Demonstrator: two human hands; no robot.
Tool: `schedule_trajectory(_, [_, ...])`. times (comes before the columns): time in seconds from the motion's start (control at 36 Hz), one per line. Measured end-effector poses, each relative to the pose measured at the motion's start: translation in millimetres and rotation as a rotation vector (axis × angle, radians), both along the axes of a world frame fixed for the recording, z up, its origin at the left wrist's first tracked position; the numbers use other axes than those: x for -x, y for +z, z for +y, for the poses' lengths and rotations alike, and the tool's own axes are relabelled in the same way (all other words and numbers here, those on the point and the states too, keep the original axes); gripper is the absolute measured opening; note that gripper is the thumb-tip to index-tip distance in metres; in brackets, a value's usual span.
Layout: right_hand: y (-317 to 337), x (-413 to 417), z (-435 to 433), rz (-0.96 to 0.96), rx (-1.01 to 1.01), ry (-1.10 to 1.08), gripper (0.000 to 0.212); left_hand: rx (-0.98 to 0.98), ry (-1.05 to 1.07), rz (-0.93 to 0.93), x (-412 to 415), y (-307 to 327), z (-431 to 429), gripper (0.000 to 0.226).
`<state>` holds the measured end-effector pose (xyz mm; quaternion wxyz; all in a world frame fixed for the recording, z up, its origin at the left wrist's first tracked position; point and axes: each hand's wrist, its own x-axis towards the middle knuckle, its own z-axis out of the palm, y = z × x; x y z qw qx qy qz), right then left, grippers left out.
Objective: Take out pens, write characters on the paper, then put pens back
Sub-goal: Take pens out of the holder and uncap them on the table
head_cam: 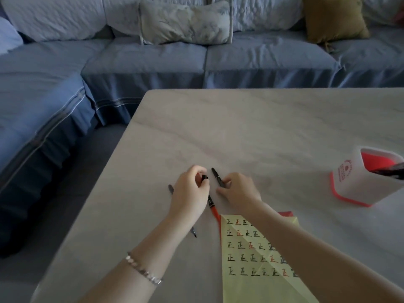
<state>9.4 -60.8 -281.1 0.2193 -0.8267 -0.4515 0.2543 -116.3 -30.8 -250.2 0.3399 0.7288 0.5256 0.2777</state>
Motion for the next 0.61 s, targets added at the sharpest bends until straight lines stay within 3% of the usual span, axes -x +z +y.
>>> schedule_trajectory(0.17, [1.3, -6.1, -11.7, 0.056, -0.013, -0.003, 0.017, 0.038, -0.160, 0.326, -31.7, -11.2, 12.1, 0.013])
schedule_trajectory(0.28, [1.4, -9.4, -20.6, 0.053, 0.010, 0.069, 0.021, -0.058, -0.278, 0.487, -33.6, -20.1, 15.8, 0.018])
schedule_trajectory(0.47, [10.7, -32.8, -55.8, 0.122, 0.012, 0.102, 0.031, -0.154, -0.330, 0.421, -30.1, -20.2, 8.1, 0.025])
schedule_trajectory(0.61, [27.3, -66.4, -98.1, 0.076, -0.044, 0.055, 0.024, -0.172, -0.413, 0.304, -39.4, -6.5, -13.5, 0.024])
